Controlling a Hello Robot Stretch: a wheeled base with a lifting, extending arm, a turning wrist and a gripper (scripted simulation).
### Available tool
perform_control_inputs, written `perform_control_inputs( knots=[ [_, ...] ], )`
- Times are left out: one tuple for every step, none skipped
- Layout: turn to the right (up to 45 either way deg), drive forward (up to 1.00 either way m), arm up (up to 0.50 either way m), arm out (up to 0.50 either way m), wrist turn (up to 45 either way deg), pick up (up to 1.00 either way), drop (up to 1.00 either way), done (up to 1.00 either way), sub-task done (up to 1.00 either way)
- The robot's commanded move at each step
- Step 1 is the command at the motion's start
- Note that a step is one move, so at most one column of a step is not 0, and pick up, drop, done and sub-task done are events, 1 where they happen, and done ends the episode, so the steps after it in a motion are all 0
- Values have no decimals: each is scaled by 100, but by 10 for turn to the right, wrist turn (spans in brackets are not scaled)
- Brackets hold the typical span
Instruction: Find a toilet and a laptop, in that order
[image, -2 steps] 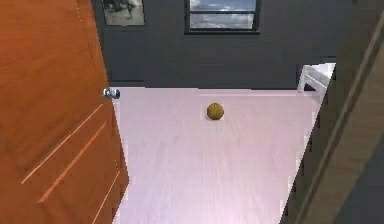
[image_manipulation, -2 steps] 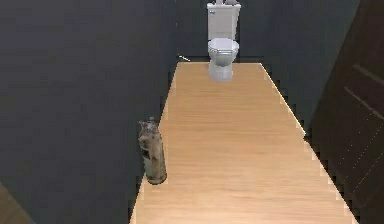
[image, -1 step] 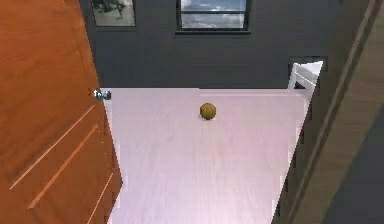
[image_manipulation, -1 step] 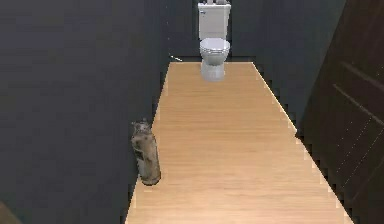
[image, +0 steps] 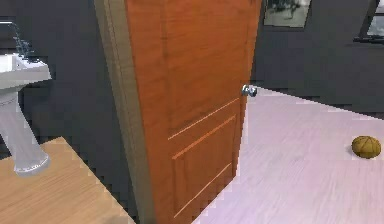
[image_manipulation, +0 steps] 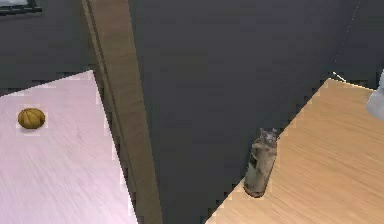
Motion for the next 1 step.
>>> perform_control_inputs(
  knots=[
    [0,20,0,0,0,0,0,0,0]
  ],
)
